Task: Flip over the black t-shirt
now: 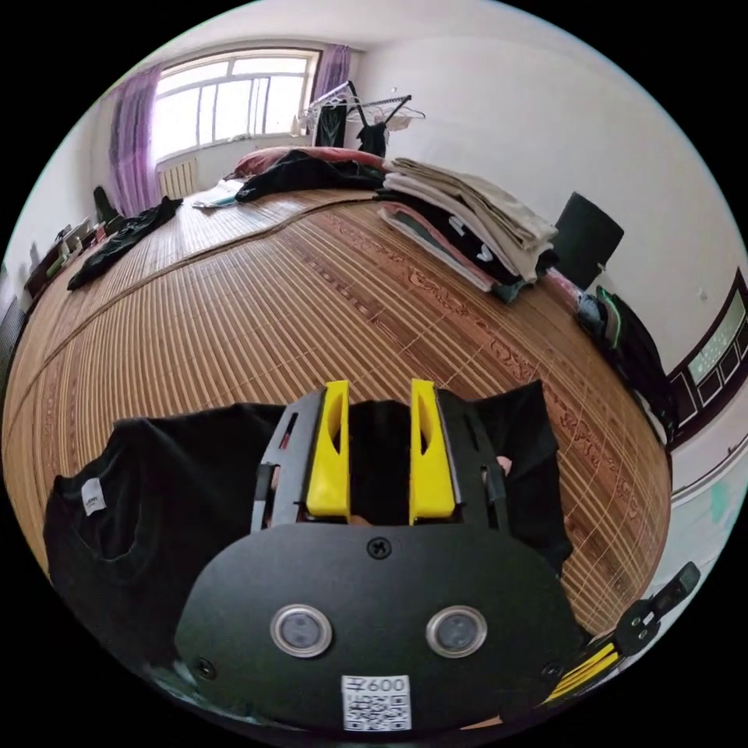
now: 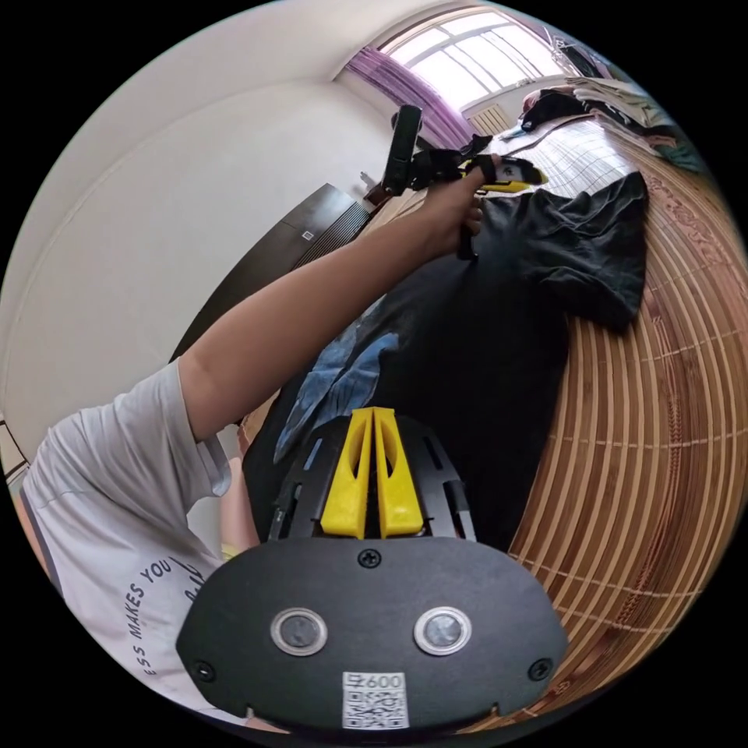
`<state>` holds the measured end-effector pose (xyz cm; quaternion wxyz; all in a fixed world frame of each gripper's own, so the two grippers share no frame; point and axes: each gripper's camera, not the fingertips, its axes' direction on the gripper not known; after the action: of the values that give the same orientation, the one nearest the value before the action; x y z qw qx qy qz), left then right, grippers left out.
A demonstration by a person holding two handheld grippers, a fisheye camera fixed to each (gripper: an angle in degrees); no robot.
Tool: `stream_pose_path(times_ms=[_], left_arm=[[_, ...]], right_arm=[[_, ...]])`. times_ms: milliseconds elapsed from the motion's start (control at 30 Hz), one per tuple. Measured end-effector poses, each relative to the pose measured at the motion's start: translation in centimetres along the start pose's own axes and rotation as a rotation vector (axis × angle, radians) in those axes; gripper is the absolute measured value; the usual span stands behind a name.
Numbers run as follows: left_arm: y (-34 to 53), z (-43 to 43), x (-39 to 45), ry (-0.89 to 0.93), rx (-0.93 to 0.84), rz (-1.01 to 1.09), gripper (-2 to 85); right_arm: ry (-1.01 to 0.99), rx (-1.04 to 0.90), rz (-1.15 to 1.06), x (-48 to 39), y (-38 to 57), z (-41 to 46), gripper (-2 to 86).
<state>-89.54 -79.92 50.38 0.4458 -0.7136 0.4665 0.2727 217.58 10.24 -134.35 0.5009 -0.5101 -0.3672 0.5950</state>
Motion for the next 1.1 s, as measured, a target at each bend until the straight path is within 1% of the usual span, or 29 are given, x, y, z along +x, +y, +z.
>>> stream_pose_path(times_ms=[33, 67, 100, 167, 200, 333, 400, 467, 567, 800, 900, 967, 1000, 1067, 1100], left_arm=[[0.4, -0.6, -0.7, 0.008, 0.045, -0.045, 10.1], [0.6, -0.9, -1.3, 0.020, 0.061, -0.076, 8.9], [0.7, -1.0, -1.5, 0.034, 0.060, -0.084, 8.4], [0.9, -0.8, -2.1, 0.103, 0.019, -0.054, 4.3], [1.1, -0.8, -2.1, 0.101, 0.009, -0.046, 3.7], [2.6, 0.5, -1.5, 0.072, -0.060, 0.029, 0.9], [3.3, 1.8, -1.3, 0.070, -0.096, 0.039, 0.7], [4.0, 4.1, -0.9, 0.027, -0.148, 0.033, 0.7], [4.3, 5.1, -0.2, -0.029, -0.140, 0.039, 0.8], [5.9, 6.4, 1.2, -0.077, -0.124, 0.084, 1.3], [6.9, 5.9, 2.1, -0.099, -0.077, 0.094, 2.7], [8.3, 4.3, 3.0, -0.126, 0.042, 0.082, 3.5], [8.6, 4.0, 3.3, -0.131, 0.069, 0.075, 3.5], [9.3, 3.3, 4.6, -0.097, 0.125, 0.082, 2.0], [9.3, 3.5, 5.1, -0.081, 0.114, 0.099, 1.7]], right_arm=[[0.008, -0.006, -0.003, -0.1, -0.1, 0.0, -0.8], [0.016, -0.008, -0.002, -0.2, -0.1, 0.0, -0.8], [0.016, -0.009, -0.004, -0.3, -0.1, 0.0, -0.8], [0.011, -0.016, -0.002, -0.3, -0.3, -0.1, -0.9], [0.010, -0.017, 0.000, -0.3, -0.3, -0.1, -0.9], [0.018, -0.031, -0.010, -1.0, -0.4, -0.1, -0.9], [0.027, -0.040, -0.013, -1.3, -0.5, 0.0, -0.8], [0.025, -0.049, -0.017, -1.7, -0.5, 0.1, -0.8], [0.030, -0.054, -0.018, -2.0, -0.6, -0.1, -0.8], [0.020, -0.053, 0.009, -1.9, -0.8, -0.8, -0.8], [0.035, -0.053, -0.014, -2.7, -0.9, -1.3, -0.8], [0.046, -0.056, -0.017, -2.9, -1.0, -1.5, -0.8], [0.044, -0.057, -0.015, -2.9, -1.0, -1.5, -0.8], [0.033, -0.057, -0.002, -2.9, -1.0, -1.7, -0.8], [0.031, -0.058, -0.001, -2.9, -1.0, -1.7, -0.8]])
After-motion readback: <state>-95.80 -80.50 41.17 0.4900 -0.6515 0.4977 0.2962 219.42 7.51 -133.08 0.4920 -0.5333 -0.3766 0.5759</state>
